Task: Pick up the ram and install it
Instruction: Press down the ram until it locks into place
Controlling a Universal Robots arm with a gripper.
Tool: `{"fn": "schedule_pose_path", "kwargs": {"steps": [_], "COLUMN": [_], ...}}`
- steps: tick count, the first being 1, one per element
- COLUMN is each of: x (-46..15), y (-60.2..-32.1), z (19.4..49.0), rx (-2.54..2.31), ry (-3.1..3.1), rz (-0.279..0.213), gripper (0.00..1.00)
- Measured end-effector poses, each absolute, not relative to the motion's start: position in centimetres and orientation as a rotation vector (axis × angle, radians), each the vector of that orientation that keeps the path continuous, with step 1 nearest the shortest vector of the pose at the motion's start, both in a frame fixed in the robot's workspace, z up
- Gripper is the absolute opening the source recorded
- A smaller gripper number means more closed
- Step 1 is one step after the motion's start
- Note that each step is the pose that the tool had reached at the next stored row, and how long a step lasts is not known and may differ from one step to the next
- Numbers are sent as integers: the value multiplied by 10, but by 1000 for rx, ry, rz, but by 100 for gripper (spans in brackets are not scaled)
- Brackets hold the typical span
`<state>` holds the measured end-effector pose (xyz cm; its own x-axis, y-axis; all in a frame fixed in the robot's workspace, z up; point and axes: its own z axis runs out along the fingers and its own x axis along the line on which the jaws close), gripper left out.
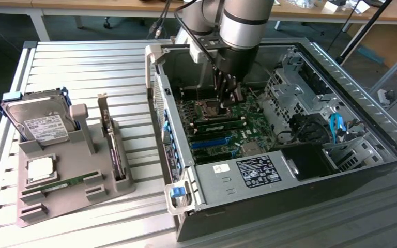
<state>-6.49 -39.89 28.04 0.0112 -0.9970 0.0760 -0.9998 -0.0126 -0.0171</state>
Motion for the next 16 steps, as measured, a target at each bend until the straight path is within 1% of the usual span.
{"fn": "schedule_pose_path", "kwargs": {"steps": [2,16], "x": [-65,-65], "y": [-399,-399], "z": [280,280], "rx": [2204,1800], "ry": [-2178,-2508], "rz": [103,92], "gripper": [11,11]}}
